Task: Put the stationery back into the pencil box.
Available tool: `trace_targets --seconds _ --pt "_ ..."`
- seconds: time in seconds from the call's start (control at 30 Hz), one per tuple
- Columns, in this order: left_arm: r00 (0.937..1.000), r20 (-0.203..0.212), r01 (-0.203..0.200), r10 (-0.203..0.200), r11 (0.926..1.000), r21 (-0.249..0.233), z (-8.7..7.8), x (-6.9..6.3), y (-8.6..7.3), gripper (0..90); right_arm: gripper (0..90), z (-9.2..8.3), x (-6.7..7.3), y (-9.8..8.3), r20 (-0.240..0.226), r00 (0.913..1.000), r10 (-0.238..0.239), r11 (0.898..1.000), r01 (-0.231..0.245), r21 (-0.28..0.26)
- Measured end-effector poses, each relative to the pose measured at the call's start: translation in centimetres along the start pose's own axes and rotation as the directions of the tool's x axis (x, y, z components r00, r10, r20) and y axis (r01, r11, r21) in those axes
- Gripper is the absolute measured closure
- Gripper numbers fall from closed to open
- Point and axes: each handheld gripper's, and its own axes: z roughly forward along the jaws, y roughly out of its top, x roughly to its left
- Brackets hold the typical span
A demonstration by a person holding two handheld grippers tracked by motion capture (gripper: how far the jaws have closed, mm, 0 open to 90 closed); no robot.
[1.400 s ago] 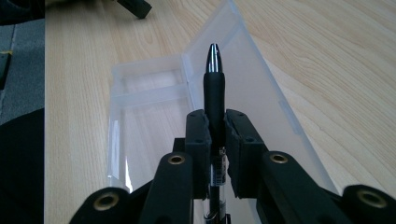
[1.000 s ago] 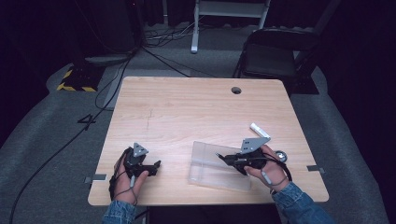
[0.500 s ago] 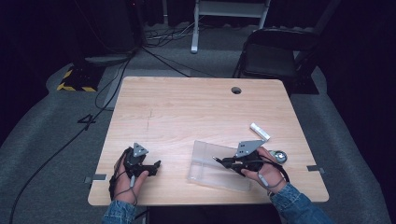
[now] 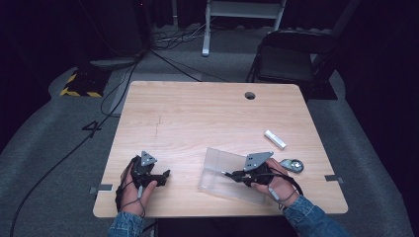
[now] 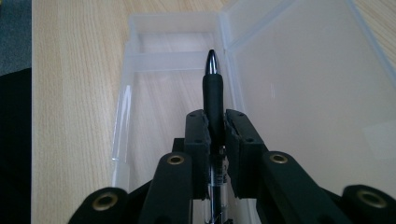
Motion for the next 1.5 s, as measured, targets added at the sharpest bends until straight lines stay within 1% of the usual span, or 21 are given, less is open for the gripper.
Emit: trace_targets --seconds 0.1,0.33,0.43,0.53,0.6,0.7,0.8,0.83,0.9,0.97,1.03,1.13,1.17,1.2,1.27,1.3,1.33,1.37,1.43,1.47,1.5 --pt "1.0000 0.000 0.000 0.000 1.0000 0.000 0.0 0.0 0.0 16.7 80.0 0.3 0.2 0.0 0.003 0.9999 -0.010 1.000 0.010 0.014" --pt "1.0000 -0.001 -0.001 0.001 1.0000 0.000 0.0 0.0 0.0 16.7 79.9 0.7 0.5 0.0 0.014 0.9998 -0.011 0.999 0.010 0.038" --pt "1.0000 -0.003 -0.004 0.004 1.0000 0.001 0.0 0.0 0.0 16.7 79.9 0.7 0.6 0.0 0.026 0.9996 -0.015 0.999 0.014 0.040" --pt "1.0000 0.001 0.002 -0.002 1.0000 0.000 0.0 0.0 0.0 16.7 79.8 0.6 0.6 0.1 0.048 0.9986 -0.021 0.999 0.019 0.045" --pt "1.0000 -0.002 -0.004 0.004 1.0000 0.001 0.0 0.0 0.0 16.7 79.4 0.6 0.6 0.1 0.063 0.9976 -0.028 0.999 0.025 0.045" --pt "1.0000 0.000 -0.001 0.001 1.0000 0.000 0.0 0.0 0.0 16.7 74.9 0.6 0.6 0.1 0.069 0.9972 -0.028 0.999 0.026 0.033" --pt "1.0000 0.001 0.002 -0.002 1.0000 0.000 0.0 0.0 0.0 16.7 74.1 0.5 0.6 0.2 0.081 0.9959 -0.041 0.999 0.038 0.030" --pt "1.0000 -0.003 -0.004 0.004 1.0000 0.001 0.0 0.0 0.0 16.7 74.0 0.4 0.7 0.2 0.082 0.9958 -0.040 0.999 0.037 0.029" --pt "1.0000 0.001 0.002 -0.002 1.0000 0.000 0.0 0.0 0.0 16.7 73.5 0.2 0.6 0.2 0.084 0.9959 -0.034 0.999 0.032 0.022" --pt "1.0000 -0.003 -0.004 0.004 1.0000 0.001 0.0 0.0 0.0 16.7 73.1 0.0 0.6 0.3 0.086 0.9957 -0.034 0.999 0.033 0.015" --pt "1.0000 0.000 -0.001 0.001 1.0000 0.000 0.0 0.0 0.0 16.6 72.6 -0.3 0.5 0.4 0.090 0.9957 -0.021 1.000 0.021 0.001" --pt "1.0000 -0.002 -0.002 0.002 1.0000 0.001 0.0 0.0 0.0 16.7 71.9 -0.7 0.4 0.5 0.094 0.9953 -0.022 1.000 0.024 -0.013" --pt "1.0000 -0.002 -0.003 0.003 1.0000 0.001 0.0 0.0 0.0 16.7 71.3 -0.9 0.4 0.6 0.096 0.9953 -0.015 1.000 0.017 -0.018" --pt "1.0000 -0.002 -0.003 0.003 1.0000 0.001 0.0 0.0 0.0 16.7 70.1 -1.4 0.3 0.7 0.105 0.9945 -0.004 0.999 0.008 -0.037" --pt "1.0000 -0.002 -0.003 0.003 1.0000 0.001 0.0 0.0 0.0 16.7 68.7 -2.0 0.2 0.8 0.108 0.9940 0.017 0.998 -0.011 -0.056" --pt "1.0000 -0.002 -0.003 0.003 1.0000 0.001 0.0 0.0 0.0 16.6 68.7 -2.0 0.2 0.8 0.108 0.9940 0.017 0.998 -0.011 -0.056" --pt "1.0000 0.004 0.007 -0.007 1.0000 0.001 0.0 0.0 0.0 16.6 68.1 -2.2 0.1 0.8 0.110 0.9937 0.022 0.998 -0.015 -0.062" --pt "1.0000 0.005 0.007 -0.007 1.0000 0.002 0.0 0.0 0.0 16.0 66.3 -2.9 -0.1 0.9 0.118 0.9919 0.048 0.996 -0.039 -0.081" --pt "1.0000 0.003 0.003 -0.003 1.0000 0.001 0.1 0.0 0.1 15.9 64.6 -3.5 -0.4 0.9 0.128 0.9893 0.070 0.994 -0.058 -0.097" --pt "1.0000 0.003 0.003 -0.003 1.0000 0.001 0.1 0.0 0.1 15.8 64.6 -3.5 -0.4 0.9 0.128 0.9893 0.070 0.994 -0.058 -0.097" --pt "1.0000 0.004 0.002 -0.002 1.0000 0.002 0.1 0.0 0.1 15.8 64.2 -3.9 -0.5 0.9 0.130 0.9882 0.081 0.992 -0.067 -0.107"
